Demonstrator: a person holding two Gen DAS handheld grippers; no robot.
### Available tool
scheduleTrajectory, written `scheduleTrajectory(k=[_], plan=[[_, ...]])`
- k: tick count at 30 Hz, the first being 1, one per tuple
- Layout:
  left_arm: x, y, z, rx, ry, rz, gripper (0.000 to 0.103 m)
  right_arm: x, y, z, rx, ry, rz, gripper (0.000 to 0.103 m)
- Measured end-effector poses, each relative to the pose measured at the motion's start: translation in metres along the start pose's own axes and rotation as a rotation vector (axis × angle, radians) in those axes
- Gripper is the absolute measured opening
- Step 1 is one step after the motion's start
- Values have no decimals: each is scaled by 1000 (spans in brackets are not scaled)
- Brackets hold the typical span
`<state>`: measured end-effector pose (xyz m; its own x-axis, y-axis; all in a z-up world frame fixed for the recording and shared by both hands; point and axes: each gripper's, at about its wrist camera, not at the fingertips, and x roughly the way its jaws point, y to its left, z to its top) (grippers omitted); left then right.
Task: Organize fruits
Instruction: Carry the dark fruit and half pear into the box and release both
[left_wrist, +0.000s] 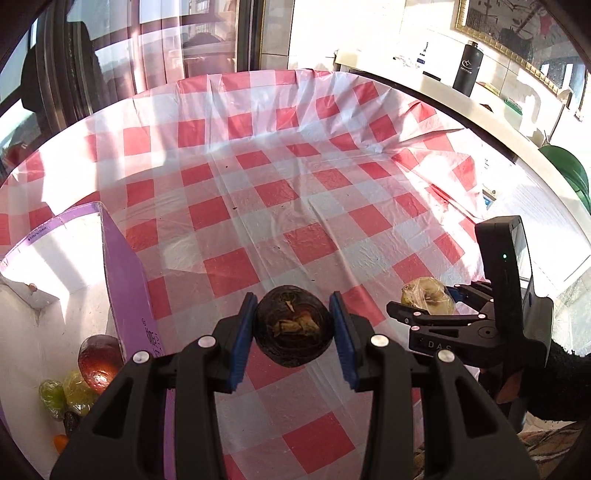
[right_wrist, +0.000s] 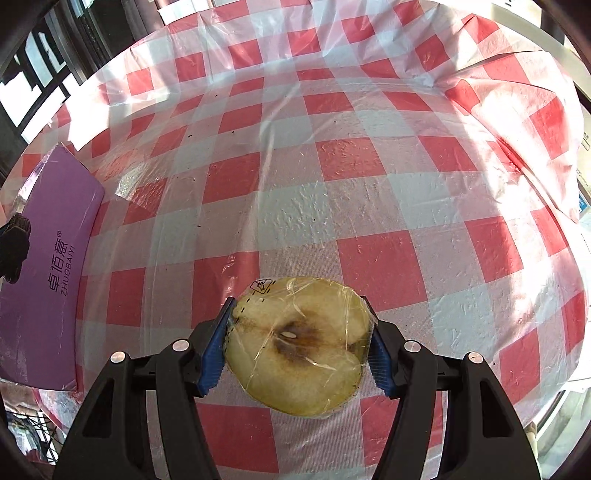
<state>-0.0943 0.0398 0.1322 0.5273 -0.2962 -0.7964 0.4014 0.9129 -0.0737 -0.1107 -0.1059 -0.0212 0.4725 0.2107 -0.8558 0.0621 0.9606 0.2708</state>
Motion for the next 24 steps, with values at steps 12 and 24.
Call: scheduleTrajectory(k=[12, 24], plan=[[-46, 78, -2, -106, -129, 48, 40, -35, 88, 22, -95, -117, 105, 62], [-92, 184, -64, -318, -134, 201, 40, -69, 233, 32, -408, -216, 296, 62]])
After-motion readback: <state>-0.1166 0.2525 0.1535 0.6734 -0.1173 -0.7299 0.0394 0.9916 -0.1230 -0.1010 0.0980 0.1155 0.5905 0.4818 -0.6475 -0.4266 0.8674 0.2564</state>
